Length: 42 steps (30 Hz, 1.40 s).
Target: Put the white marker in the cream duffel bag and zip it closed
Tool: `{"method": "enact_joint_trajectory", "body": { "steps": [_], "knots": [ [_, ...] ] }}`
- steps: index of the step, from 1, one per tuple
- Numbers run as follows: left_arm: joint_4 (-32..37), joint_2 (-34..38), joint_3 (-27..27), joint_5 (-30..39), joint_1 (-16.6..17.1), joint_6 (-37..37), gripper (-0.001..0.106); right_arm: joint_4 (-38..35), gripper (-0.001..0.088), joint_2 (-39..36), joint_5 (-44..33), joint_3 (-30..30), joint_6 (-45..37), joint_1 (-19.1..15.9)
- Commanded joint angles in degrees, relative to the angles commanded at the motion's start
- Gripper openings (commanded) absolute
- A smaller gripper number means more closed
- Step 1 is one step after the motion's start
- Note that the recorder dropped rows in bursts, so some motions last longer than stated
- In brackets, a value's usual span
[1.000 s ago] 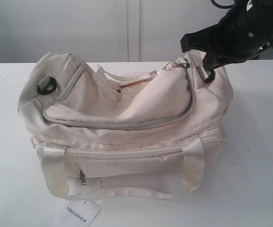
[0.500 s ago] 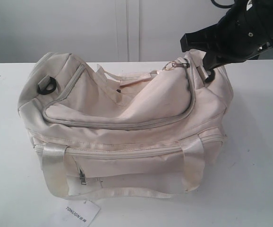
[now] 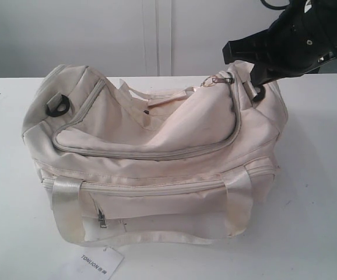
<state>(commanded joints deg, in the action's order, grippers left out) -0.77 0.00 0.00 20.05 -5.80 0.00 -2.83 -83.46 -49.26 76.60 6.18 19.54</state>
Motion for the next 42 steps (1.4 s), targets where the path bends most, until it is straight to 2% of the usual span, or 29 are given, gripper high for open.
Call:
{"method": "enact_joint_trajectory", "body": {
  "steps": [26,42],
  "knots": [
    [0.0,0.0,0.0,0.0,0.0,0.0,0.0,-0.13,0.0,0.0,0.01,0.0,0.0,0.0],
    [0.0,0.0,0.0,0.0,0.0,0.0,0.0,-0.13,0.0,3.15,0.01,0.0,0.0,-0.24]
  ]
}}
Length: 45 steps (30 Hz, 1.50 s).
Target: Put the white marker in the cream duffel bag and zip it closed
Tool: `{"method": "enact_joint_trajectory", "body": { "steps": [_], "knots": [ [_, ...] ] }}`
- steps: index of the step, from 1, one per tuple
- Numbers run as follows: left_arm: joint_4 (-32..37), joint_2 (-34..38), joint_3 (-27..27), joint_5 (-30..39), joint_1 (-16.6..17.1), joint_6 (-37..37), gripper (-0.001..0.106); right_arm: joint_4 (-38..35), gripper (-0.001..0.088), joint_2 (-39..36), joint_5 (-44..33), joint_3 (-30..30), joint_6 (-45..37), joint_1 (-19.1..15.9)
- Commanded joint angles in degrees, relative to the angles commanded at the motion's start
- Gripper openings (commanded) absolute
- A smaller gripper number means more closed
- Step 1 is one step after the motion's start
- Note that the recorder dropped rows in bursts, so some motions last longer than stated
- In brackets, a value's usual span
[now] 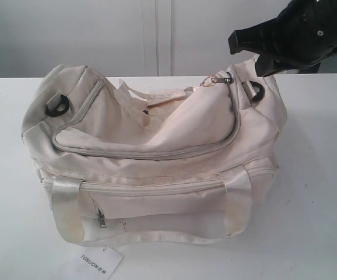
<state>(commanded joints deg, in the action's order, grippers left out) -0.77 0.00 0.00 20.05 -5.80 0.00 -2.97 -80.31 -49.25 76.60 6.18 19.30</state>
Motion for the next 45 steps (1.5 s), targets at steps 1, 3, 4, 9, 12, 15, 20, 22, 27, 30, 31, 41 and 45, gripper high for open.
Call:
{"method": "enact_joint_trajectory", "body": {
  "steps": [1,3,4,9,12,15,20,22,27,30,31,41,45],
  "knots": [
    [0.0,0.0,0.0,0.0,0.0,0.0,0.0,0.0,0.0,0.66,0.0,0.0,0.0,0.0],
    [0.0,0.0,0.0,0.0,0.0,0.0,0.0,0.0,0.0,2.51,0.0,0.0,0.0,0.0],
    [0.0,0.0,0.0,0.0,0.0,0.0,0.0,0.0,0.0,3.42,0.0,0.0,0.0,0.0],
    [0.0,0.0,0.0,0.0,0.0,0.0,0.0,0.0,0.0,8.39,0.0,0.0,0.0,0.0],
    [0.0,0.0,0.0,0.0,0.0,0.0,0.0,0.0,0.0,10.64,0.0,0.0,0.0,-0.11],
    [0.0,0.0,0.0,0.0,0.0,0.0,0.0,0.0,0.0,12.63,0.0,0.0,0.0,-1.32],
    [0.0,0.0,0.0,0.0,0.0,0.0,0.0,0.0,0.0,15.21,0.0,0.0,0.0,-5.01],
    [0.0,0.0,0.0,0.0,0.0,0.0,0.0,0.0,0.0,16.89,0.0,0.0,0.0,-6.31],
    [0.0,0.0,0.0,0.0,0.0,0.0,0.0,0.14,0.0,22.1,0.0,0.0,0.0,-7.43],
    [0.0,0.0,0.0,0.0,0.0,0.0,0.0,0.01,0.0,24.59,0.0,0.0,0.0,-7.43],
    [0.0,0.0,0.0,0.0,0.0,0.0,0.0,0.01,0.0,25.09,0.0,0.0,0.0,-7.43],
    [0.0,0.0,0.0,0.0,0.0,0.0,0.0,-2.59,0.0,25.53,1.53,0.0,8.76,-7.32],
    [0.0,0.0,0.0,0.0,0.0,0.0,0.0,-2.61,0.0,26.47,1.29,0.0,9.02,-7.32]
  ]
}}
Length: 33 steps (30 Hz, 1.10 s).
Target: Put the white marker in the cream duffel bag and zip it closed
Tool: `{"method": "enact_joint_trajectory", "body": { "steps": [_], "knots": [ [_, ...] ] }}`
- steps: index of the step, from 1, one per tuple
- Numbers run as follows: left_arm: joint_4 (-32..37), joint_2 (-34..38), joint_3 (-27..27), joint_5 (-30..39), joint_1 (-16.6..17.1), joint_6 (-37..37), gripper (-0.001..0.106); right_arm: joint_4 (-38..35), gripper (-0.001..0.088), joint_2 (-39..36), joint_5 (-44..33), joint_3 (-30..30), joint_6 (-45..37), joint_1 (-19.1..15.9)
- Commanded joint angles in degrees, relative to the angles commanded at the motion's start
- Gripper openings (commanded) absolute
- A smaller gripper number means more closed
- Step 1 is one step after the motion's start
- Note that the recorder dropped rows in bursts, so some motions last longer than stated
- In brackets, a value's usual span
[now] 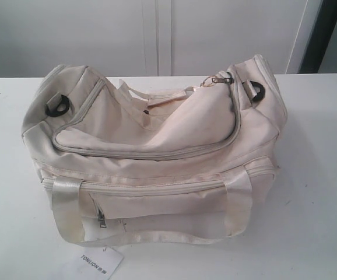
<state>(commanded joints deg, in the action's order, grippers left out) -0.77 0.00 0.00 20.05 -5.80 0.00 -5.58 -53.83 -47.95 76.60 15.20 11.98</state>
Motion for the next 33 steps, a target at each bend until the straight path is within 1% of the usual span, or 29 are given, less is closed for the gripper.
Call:
{"method": "enact_joint_trajectory", "body": {
  "steps": [2,3,4,6,7,8,10,11,12,13,14,17,24,29,33],
  "knots": [
    [0.0,0.0,0.0,0.0,0.0,0.0,0.0,2.43,0.0,1.13,-1.24,0.0,-1.12,-0.08],
    [0.0,0.0,0.0,0.0,0.0,0.0,0.0,2.83,0.0,2.02,-1.99,-0.11,-4.73,-0.94],
    [0.0,0.0,0.0,0.0,0.0,0.0,0.0,2.83,0.0,2.46,-2.12,-0.45,-6.02,-1.45],
    [0.0,0.0,0.0,0.0,0.0,0.0,0.0,2.83,0.0,4.96,-1.64,-3.85,-10.73,-4.47],
    [0.0,0.0,0.0,0.0,0.0,0.0,0.0,2.83,0.0,5.69,-1.64,-5.04,-12.22,-5.3],
    [0.0,0.0,0.0,0.0,0.0,0.0,0.0,2.83,0.0,7.14,-1.64,-7.21,-15.51,-6.84],
    [0.0,0.0,0.0,0.0,0.0,0.0,0.0,2.83,0.0,10.08,-1.51,-10.9,-20.06,-8.76],
    [0.0,0.0,0.0,0.0,0.0,0.0,0.0,2.83,0.0,11.17,-1.1,-12.35,-20.98,-9.35],
    [0.0,0.0,0.0,0.0,0.0,0.0,0.0,2.83,0.0,13.32,0.3,-15.43,-21.47,-10.05],
    [0.0,0.0,0.0,0.0,0.0,0.0,0.0,2.83,0.0,14.55,1.38,-17.04,-21.47,-10.36],
    [0.0,0.0,0.0,0.0,0.0,0.0,0.0,2.83,0.0,16.79,4.1,-20.22,-21.56,-10.46],
    [0.0,0.0,0.0,0.0,0.0,0.0,0.0,2.71,0.0,20.59,7.78,-25.48,-21.56,-10.46],
    [0.0,0.0,0.0,0.0,0.0,0.0,0.0,2.71,0.0,28.18,10.4,-37.78,-21.56,-10.36],
    [0.0,0.0,0.0,0.0,0.0,0.0,0.0,2.81,0.0,33.19,17.33,-47.13,-21.59,-10.36],
    [0.0,0.0,0.0,0.0,0.0,0.0,0.0,2.81,0.0,36.09,20.03,-52.92,-21.59,-10.36]
  ]
}}
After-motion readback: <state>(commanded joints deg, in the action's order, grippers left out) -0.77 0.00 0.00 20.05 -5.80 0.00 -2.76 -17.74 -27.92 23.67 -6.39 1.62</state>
